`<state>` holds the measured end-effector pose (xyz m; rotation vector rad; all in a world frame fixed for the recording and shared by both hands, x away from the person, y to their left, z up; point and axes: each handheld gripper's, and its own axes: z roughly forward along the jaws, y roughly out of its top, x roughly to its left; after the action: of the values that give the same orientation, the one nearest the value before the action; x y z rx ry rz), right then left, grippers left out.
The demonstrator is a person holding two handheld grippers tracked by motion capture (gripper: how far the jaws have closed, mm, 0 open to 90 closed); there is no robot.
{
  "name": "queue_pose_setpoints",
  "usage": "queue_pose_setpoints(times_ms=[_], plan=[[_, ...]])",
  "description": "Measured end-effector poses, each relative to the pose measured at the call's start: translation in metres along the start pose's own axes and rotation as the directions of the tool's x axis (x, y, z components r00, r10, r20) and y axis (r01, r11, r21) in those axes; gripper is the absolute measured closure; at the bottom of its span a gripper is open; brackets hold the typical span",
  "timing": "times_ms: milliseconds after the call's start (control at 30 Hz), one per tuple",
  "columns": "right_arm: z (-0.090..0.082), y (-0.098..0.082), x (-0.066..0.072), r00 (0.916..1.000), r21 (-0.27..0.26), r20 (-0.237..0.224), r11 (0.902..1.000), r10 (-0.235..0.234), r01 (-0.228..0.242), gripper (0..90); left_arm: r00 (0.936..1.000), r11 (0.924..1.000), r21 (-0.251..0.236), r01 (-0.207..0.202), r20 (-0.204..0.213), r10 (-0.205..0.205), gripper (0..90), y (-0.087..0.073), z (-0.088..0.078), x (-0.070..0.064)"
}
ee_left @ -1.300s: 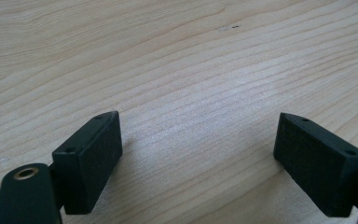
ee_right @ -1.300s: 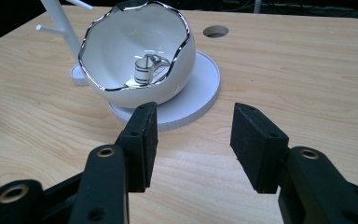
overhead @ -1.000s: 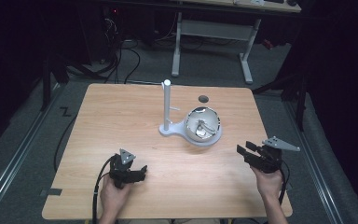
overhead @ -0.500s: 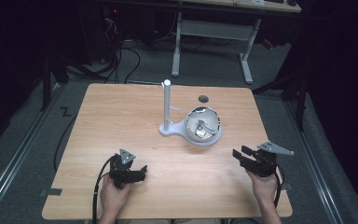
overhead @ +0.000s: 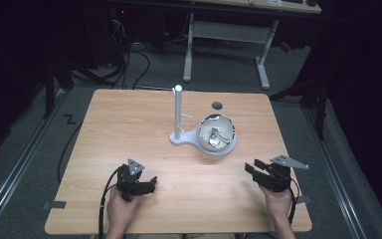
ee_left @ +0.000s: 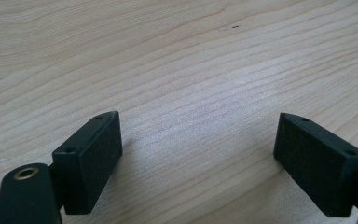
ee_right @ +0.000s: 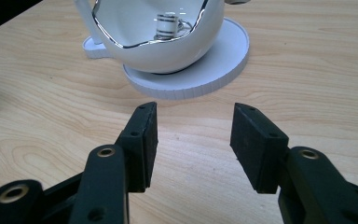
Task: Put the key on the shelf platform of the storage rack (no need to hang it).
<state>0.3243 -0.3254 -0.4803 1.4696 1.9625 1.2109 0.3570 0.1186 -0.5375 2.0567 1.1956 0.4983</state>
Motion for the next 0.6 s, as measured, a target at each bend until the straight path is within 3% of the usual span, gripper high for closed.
queue_pose_setpoints(times_ms=[600], plan=[[0.019, -0.013, 0.009, 0.9997, 0.042, 0.013, 0.9989, -0.022, 0.021, 52.2, 1.0, 1.0, 0.0, 0.0, 0.0, 0.0, 15.6, 0.0, 0.0, 0.0]])
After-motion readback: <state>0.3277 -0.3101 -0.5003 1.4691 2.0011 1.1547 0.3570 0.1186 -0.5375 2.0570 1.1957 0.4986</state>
